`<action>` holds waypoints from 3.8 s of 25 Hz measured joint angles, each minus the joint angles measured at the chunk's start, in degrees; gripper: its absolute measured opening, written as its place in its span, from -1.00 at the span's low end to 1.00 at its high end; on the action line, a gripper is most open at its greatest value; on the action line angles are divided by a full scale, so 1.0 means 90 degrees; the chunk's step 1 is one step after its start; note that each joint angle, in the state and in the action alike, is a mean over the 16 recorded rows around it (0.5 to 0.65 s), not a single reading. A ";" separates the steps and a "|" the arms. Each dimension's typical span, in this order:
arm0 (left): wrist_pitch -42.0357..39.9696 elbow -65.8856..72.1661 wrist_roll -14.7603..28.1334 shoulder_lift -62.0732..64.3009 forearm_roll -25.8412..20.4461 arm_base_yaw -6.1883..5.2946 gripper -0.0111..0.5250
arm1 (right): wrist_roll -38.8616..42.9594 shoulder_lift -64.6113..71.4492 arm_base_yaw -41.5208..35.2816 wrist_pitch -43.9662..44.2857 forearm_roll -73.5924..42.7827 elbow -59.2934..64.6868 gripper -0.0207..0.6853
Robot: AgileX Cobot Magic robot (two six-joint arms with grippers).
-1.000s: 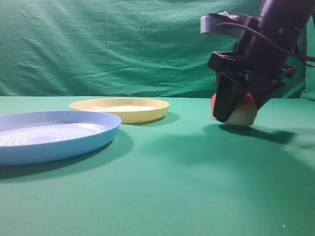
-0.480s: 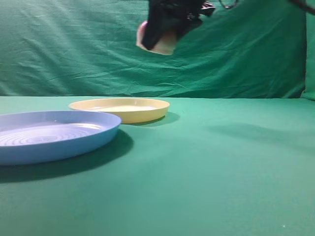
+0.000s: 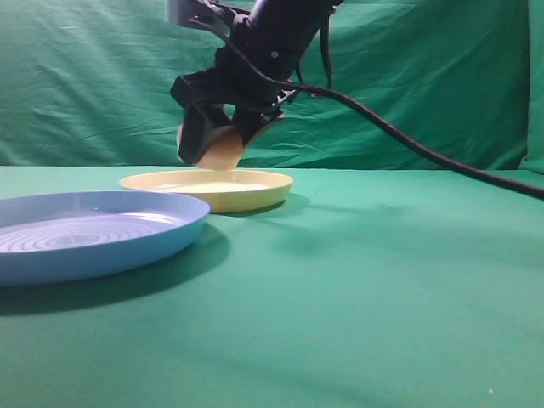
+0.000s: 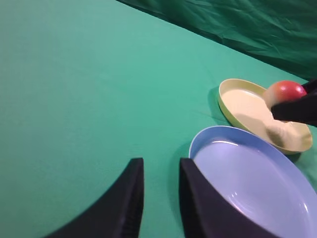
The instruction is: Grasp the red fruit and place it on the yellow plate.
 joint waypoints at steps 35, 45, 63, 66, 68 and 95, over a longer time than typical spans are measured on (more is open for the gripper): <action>0.0000 0.0000 0.0000 0.0000 0.0000 0.0000 -0.37 | 0.1974 -0.6136 0.0000 0.1715 -0.0486 0.4142 -0.94; 0.0000 0.0000 0.0000 0.0000 0.0000 0.0000 -0.37 | 0.2506 -0.7448 -0.0006 0.1808 -0.1192 0.5299 -0.94; 0.0000 0.0000 0.0000 0.0000 0.0000 0.0000 -0.37 | 0.3741 -0.9759 -0.1954 -0.0204 -0.1815 0.7520 -0.94; 0.0000 0.0000 0.0000 0.0000 0.0000 0.0000 -0.37 | 0.3732 -1.0437 -0.2457 -0.0445 -0.1766 0.8091 -0.94; 0.0000 0.0000 0.0000 0.0000 0.0000 0.0000 -0.37 | 0.3720 -1.0897 -0.2757 -0.0570 -0.1756 0.8480 -0.94; 0.0000 0.0000 0.0000 0.0000 0.0000 0.0000 -0.37 | 0.3634 -1.3558 -0.4052 -0.0961 -0.1753 1.0931 -0.94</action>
